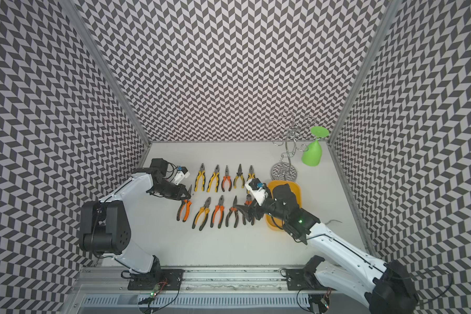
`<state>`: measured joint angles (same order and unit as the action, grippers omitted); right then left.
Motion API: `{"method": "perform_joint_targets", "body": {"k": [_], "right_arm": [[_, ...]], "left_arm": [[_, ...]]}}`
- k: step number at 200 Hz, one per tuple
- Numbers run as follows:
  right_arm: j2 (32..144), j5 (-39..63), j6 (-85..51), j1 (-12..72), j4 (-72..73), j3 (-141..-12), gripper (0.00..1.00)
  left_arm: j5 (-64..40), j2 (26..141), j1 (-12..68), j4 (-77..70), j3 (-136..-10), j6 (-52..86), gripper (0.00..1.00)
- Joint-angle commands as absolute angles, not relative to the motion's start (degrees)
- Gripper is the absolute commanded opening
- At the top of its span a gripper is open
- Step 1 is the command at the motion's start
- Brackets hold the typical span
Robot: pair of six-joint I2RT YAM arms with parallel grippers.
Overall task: Take the pliers out of the storage box
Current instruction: Place the pliers at the center of the board.
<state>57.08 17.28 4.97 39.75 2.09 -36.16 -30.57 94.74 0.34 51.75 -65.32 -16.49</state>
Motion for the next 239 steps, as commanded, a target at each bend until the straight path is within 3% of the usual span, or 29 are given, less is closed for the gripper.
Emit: {"method": "perform_joint_targets", "body": {"k": [1, 59, 92, 126, 177, 203, 227, 239], "right_arm": [[57.6, 15.9, 5.8, 40.2, 3.9, -37.6, 0.99], [59.1, 15.7, 6.2, 40.1, 4.3, -38.7, 0.99], [58.9, 15.3, 6.2, 40.2, 4.7, -38.1, 0.99], [58.7, 14.9, 6.4, 40.2, 4.8, -37.9, 1.00], [57.3, 9.6, 4.6, 40.2, 6.0, -38.0, 1.00], [56.2, 5.0, 4.7, 40.0, 7.3, -37.4, 0.99], [54.9, -0.8, 2.9, 39.5, 9.9, -35.8, 0.99], [54.1, -3.8, 1.8, 38.8, 10.8, -34.9, 0.99]], "left_arm": [[-31.2, 96.1, 0.3, 53.1, -64.8, -17.2, 0.00], [-32.7, 107.8, 0.1, 52.9, -66.2, -18.5, 0.00], [-31.1, 108.4, -0.2, 50.3, -63.8, -17.1, 0.02], [-28.6, 107.0, -0.4, 49.3, -63.8, -15.8, 0.30], [-27.2, 105.4, -0.6, 48.3, -63.4, -14.7, 0.36], [-28.0, 101.9, -0.6, 46.1, -62.5, -13.9, 0.49], [-29.1, 96.7, -0.6, 41.5, -61.2, -12.7, 0.70], [-29.8, 93.7, -0.6, 38.6, -60.2, -11.8, 0.74]]}}
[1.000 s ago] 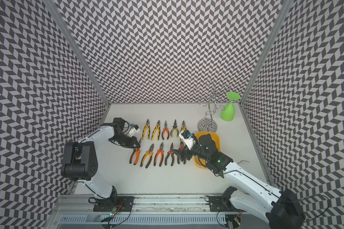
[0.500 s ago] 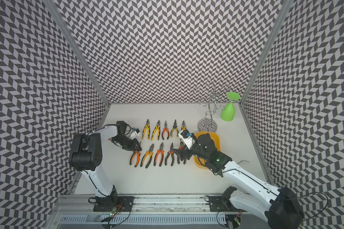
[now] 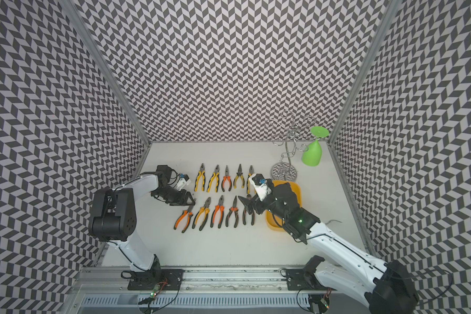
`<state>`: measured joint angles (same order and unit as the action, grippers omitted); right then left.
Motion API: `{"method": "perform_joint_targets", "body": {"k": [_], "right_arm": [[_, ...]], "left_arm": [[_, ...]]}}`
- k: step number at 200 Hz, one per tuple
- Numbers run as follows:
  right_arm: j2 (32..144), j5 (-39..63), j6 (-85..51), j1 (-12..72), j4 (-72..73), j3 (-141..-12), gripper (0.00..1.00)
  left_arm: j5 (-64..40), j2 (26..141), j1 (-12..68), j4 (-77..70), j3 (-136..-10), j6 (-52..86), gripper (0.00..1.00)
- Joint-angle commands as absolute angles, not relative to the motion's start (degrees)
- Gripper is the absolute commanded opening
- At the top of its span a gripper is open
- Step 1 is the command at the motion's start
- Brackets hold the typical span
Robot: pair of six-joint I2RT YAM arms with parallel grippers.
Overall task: Take the pliers out of the storage box
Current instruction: Place the pliers at the center of the board.
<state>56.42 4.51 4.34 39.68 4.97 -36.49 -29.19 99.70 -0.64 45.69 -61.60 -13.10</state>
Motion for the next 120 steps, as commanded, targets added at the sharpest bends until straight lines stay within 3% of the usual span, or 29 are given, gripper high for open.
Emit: {"method": "perform_joint_targets", "body": {"k": [1, 53, 90, 120], "right_arm": [[54.0, -4.0, 1.8, 38.7, 10.8, -34.8, 0.99], [46.7, -10.8, -0.5, 31.5, 20.7, -25.5, 0.99], [44.9, -18.9, -0.5, 25.9, 26.8, -20.8, 0.99], [44.9, -26.9, -1.4, 21.5, 33.5, -16.2, 0.99]], "left_arm": [[-29.9, 93.4, -0.6, 38.5, -60.1, -11.7, 0.74], [-33.1, 73.7, 0.0, 13.3, -45.7, -8.5, 0.80], [-24.0, 58.4, 2.7, -5.8, -33.4, -3.7, 0.97], [-15.5, 50.5, 2.8, -18.5, -24.5, 0.4, 0.98]]}}
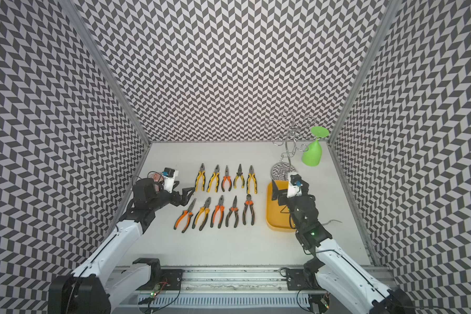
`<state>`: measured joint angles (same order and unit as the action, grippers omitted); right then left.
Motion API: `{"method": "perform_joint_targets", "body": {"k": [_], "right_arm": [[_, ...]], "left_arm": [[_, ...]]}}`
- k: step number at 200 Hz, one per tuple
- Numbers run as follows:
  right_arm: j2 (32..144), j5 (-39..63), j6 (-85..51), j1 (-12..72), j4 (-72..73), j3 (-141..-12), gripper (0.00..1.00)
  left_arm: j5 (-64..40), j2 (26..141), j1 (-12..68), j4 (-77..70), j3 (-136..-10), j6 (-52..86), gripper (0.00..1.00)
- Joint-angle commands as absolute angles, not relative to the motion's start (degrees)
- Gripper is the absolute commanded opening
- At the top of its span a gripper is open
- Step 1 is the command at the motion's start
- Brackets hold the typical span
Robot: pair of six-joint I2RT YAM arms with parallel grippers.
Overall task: Take the pliers out of the storage box
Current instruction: Place the pliers at the center of the board, then reset both arms
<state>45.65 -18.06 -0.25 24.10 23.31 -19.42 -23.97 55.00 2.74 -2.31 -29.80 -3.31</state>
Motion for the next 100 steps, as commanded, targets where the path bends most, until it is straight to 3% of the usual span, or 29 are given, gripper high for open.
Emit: {"method": "perform_joint_targets", "body": {"k": [1, 48, 100], "right_arm": [[44.8, -27.1, -1.4, 21.4, 33.8, -16.0, 0.99], [48.8, -28.6, -1.8, 14.6, 44.4, -8.0, 0.99], [58.8, -22.6, -4.0, 7.5, 57.8, -5.6, 1.00]], "left_arm": [[-15.2, 50.4, 2.8, -18.7, -24.3, 0.4, 0.98], [-2.5, 44.8, 2.8, -35.9, -9.2, 0.3, 0.98], [-0.1, 55.6, 2.4, -53.9, -2.9, -4.2, 0.98]]}}
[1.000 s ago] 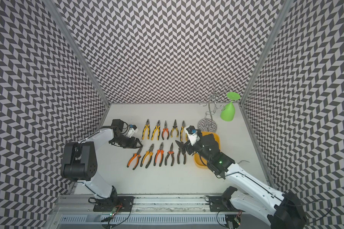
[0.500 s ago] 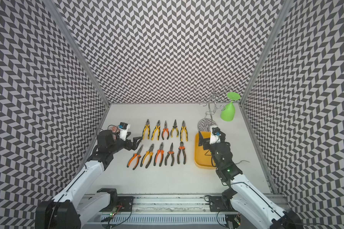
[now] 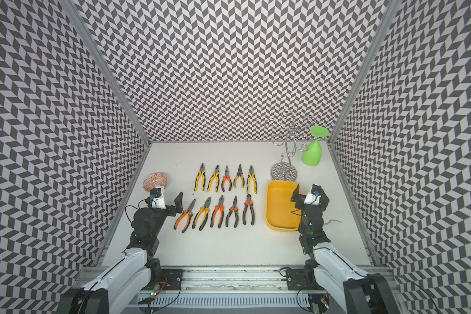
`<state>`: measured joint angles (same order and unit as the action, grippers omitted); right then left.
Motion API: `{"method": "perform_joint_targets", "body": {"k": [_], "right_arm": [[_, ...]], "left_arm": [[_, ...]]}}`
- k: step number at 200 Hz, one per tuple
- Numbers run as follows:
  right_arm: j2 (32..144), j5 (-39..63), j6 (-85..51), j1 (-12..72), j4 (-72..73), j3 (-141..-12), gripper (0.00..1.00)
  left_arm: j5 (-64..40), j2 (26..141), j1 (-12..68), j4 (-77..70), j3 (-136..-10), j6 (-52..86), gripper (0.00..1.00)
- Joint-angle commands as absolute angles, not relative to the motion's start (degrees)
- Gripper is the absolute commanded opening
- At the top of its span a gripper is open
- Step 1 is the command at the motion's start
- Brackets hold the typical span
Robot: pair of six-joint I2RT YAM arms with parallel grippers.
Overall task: Take the pliers out of the storage box
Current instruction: Reset both arms
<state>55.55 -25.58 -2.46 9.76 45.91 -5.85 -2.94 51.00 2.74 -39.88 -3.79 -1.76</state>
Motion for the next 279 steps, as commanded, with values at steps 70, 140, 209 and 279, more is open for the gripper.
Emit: {"method": "perform_joint_targets", "body": {"k": [70, 140, 209, 279], "right_arm": [[72.3, -17.8, -3.9, 4.7, 71.4, -5.2, 1.00], [81.0, -15.3, -2.7, 3.6, 77.2, -7.2, 0.99], [89.6, -15.1, -2.4, 3.5, 88.6, -6.4, 0.99], [89.3, -14.6, -2.5, 3.3, 86.6, -7.2, 0.99]], "left_arm": [[-7.8, 74.0, 0.9, -64.5, -9.4, -3.6, 0.98], [-11.4, 89.0, -1.6, -73.6, -13.5, -2.6, 0.98], [-11.5, 88.7, -1.9, -70.8, -14.7, -2.2, 0.98], [-11.3, 88.8, -1.8, -70.5, -14.9, -2.3, 0.98]]}}
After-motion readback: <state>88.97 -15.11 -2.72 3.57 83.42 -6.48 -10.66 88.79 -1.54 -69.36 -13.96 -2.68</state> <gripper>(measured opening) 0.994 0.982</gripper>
